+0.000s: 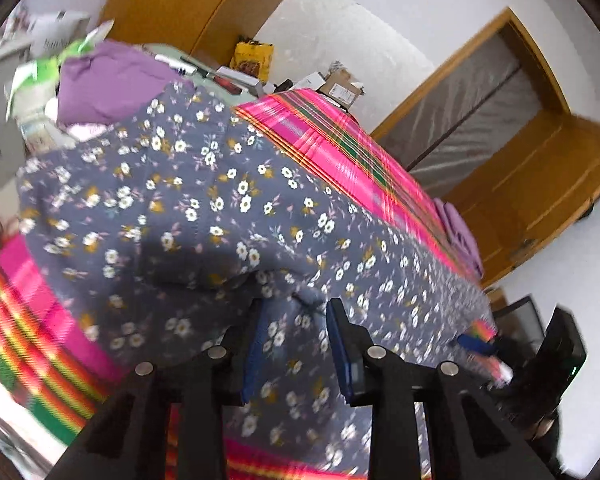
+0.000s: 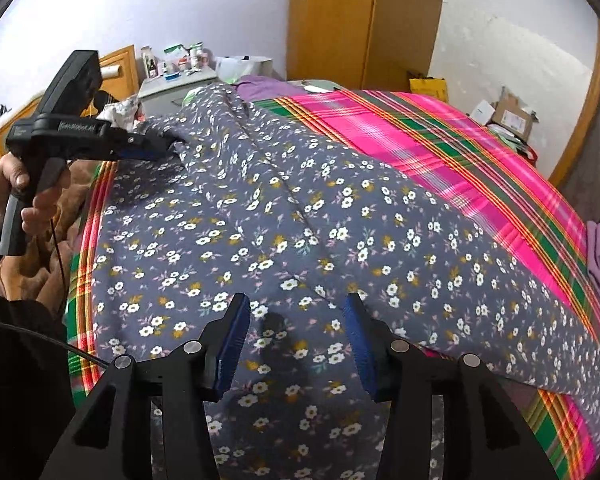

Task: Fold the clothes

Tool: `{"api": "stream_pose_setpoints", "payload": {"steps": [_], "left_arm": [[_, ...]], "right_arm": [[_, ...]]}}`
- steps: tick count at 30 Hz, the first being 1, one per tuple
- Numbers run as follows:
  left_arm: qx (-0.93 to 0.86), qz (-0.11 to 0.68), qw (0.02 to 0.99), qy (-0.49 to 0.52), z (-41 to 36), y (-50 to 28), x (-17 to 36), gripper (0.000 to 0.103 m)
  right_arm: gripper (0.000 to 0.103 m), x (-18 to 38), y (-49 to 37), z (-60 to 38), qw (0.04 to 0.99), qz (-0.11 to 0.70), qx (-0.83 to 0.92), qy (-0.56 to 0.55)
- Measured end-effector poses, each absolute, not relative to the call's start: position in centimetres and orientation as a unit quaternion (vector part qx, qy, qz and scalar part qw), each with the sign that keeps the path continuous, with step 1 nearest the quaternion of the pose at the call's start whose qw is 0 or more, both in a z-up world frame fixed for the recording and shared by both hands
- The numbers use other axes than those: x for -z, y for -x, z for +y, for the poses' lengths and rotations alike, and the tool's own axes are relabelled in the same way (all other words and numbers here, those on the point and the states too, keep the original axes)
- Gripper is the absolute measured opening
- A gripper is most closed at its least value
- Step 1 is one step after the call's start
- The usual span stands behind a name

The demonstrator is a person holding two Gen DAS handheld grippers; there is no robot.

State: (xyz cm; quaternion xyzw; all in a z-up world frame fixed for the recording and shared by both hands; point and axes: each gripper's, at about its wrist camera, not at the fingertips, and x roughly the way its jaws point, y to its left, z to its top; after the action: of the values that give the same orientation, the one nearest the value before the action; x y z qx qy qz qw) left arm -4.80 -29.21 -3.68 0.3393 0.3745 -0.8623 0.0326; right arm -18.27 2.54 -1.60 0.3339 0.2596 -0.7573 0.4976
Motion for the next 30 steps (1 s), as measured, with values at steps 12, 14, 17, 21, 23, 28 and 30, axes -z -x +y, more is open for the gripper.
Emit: {"api": "stream_pose_setpoints", "payload": {"steps": [12,14,17,21,23,28,30], "left_arm": [[0.841,0.433,0.047,-0.320,-30.9,5.7,4.5,0.007],[0.846,0.430,0.045,-0.313,-31.1,5.5,4.0,0.006],[0.857,0.422,0.039,-0.293,-31.3,5.4,2.3,0.005],[0.875,0.408,0.020,-0.260,-31.4,5.2,-0.8,0.005],[0.882,0.401,0.011,-0.248,-31.4,5.3,-2.3,0.005],[0.891,0.390,0.005,-0.234,-31.5,5.3,-4.1,0.005],[0.891,0.388,0.006,-0.234,-31.5,5.5,-4.4,0.005]], "right_arm": [[0.050,0.9,19.1,1.9,0.488,0.275,0.770,-0.306],[0.050,1.2,19.0,1.4,0.487,0.293,0.766,-0.301],[0.050,1.6,18.4,0.8,0.487,0.325,0.759,-0.285],[0.050,2.2,17.7,0.2,0.478,0.364,0.756,-0.261],[0.050,2.4,17.6,-0.1,0.467,0.379,0.760,-0.247],[0.047,2.5,18.5,-0.4,0.428,0.405,0.776,-0.224],[0.031,2.6,19.2,-0.2,0.412,0.414,0.781,-0.221]]}}
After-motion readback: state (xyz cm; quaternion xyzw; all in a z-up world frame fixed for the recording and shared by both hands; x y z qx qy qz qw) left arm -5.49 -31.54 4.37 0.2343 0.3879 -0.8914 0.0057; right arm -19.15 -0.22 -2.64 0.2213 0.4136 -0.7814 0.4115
